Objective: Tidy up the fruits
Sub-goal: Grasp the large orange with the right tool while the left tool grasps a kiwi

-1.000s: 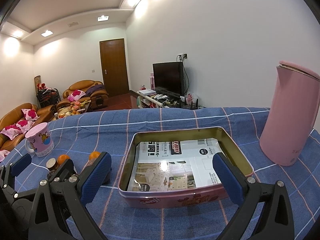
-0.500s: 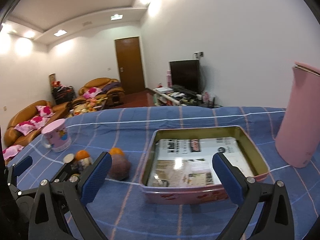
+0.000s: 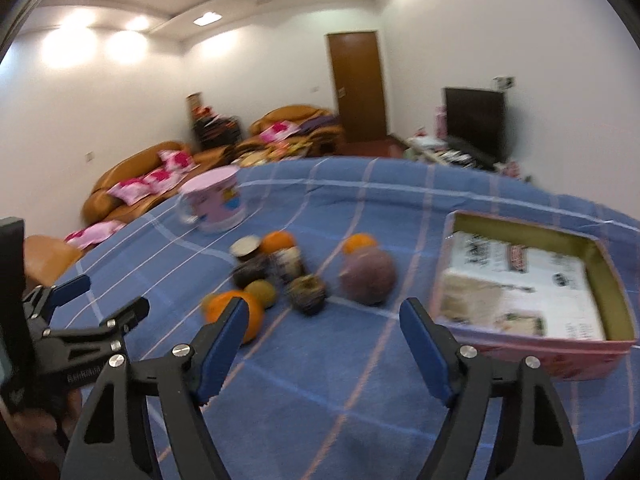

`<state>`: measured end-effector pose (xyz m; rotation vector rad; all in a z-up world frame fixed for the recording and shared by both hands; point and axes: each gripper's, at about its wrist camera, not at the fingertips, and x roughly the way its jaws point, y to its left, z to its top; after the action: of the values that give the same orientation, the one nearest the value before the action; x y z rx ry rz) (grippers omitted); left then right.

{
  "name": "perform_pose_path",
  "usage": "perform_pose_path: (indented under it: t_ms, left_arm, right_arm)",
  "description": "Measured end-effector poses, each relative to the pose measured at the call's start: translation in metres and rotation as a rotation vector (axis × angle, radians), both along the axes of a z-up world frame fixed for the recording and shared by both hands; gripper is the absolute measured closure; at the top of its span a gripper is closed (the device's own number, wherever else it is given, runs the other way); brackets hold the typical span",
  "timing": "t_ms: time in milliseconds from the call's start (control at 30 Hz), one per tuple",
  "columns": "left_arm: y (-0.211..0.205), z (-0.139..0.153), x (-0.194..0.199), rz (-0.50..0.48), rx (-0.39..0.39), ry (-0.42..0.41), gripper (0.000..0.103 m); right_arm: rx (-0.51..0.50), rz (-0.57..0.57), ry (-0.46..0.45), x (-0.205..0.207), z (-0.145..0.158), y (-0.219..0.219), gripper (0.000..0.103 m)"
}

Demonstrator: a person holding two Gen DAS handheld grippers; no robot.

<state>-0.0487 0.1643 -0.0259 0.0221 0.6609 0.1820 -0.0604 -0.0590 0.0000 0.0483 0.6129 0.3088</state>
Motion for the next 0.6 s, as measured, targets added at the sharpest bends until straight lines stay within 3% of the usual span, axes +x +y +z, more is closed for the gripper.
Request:
perform_pose_path:
  t_ms: [200,333,567,600]
  left_arm:
    - [0.017,-0.003,0.001,0.019,-0.012,0.016,0.001]
    - [0.014,-0.004,0.000,0.000,-0.002,0.028,0.001]
    - [0.007,-0.005,0.008,-0.031,0.026,0.052,0.001]
    - [0.006,-0.004,0.009,-0.036,0.024,0.055,0.001]
  right_arm:
    - [-0.050,0.067,0.071,0.013,-0.013,0.036,0.025]
    - [-0.008,0.078,0.179,0.039,-0.025,0.055,0.039]
    - [-0.014,0.158,0.278,0.055,-0.042,0.083,0.040]
    - [0.002,0.167,0.287,0.056,-0.043,0.083,0.044]
